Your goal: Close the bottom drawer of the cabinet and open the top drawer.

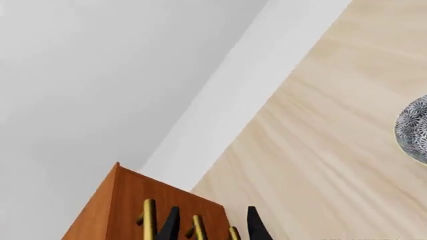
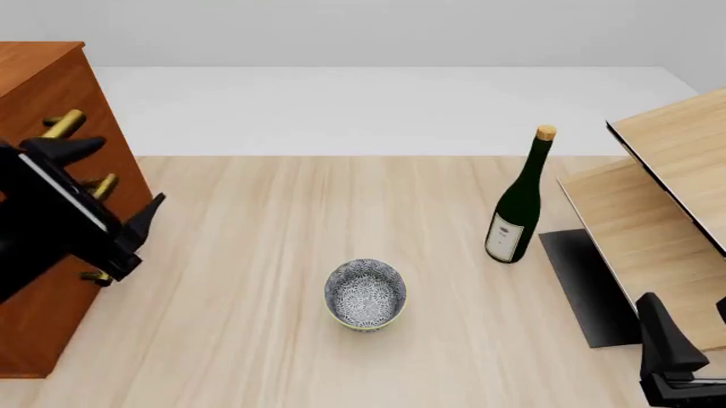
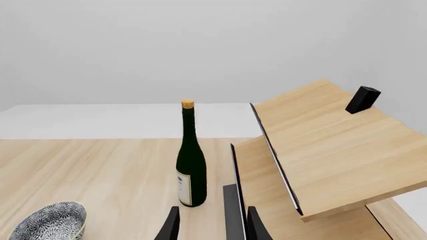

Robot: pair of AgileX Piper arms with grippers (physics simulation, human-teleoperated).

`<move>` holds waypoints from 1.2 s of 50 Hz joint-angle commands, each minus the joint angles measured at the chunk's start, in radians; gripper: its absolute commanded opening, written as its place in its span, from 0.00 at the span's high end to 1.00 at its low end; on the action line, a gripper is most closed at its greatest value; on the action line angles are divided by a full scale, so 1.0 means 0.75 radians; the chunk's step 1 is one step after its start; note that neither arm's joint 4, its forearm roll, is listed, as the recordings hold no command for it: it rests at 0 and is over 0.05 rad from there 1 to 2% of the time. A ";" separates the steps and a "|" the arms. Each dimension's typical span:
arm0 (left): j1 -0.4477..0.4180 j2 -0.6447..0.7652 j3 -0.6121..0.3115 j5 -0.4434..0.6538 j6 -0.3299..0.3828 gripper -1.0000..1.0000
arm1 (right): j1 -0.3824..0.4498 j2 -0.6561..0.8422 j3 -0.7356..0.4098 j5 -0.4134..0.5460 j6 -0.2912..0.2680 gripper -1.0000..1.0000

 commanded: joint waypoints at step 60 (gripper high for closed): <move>0.291 0.310 0.067 -0.595 0.749 0.00 | 0.009 0.004 0.001 0.000 0.000 0.00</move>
